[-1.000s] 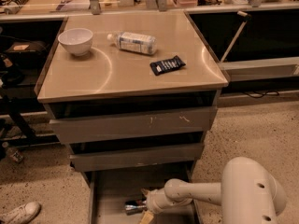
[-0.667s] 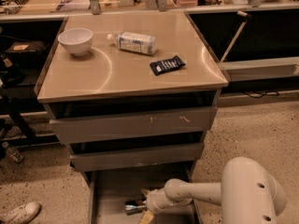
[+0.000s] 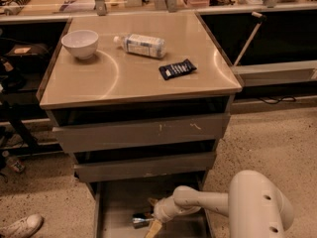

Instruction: Pick redbull can from bottom drawer and place on counter

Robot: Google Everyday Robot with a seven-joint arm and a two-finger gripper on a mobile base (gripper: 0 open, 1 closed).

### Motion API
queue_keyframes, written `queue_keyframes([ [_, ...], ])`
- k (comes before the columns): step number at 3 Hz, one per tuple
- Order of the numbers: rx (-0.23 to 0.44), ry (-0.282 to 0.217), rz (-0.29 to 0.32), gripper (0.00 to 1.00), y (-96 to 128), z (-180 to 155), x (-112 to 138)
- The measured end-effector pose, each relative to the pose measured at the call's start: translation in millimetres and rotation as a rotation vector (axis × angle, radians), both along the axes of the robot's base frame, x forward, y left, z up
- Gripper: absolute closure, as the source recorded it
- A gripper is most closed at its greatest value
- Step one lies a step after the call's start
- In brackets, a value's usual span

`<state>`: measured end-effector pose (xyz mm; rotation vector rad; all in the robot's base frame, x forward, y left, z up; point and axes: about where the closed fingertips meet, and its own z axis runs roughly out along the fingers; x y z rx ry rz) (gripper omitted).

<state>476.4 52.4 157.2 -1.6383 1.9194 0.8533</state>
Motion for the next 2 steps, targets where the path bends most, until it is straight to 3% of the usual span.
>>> queue_keyframes([
  [1,0.01,0.002,0.011,0.0,5,-18,9],
  [2,0.012,0.004,0.018,0.19,10,-38,7],
])
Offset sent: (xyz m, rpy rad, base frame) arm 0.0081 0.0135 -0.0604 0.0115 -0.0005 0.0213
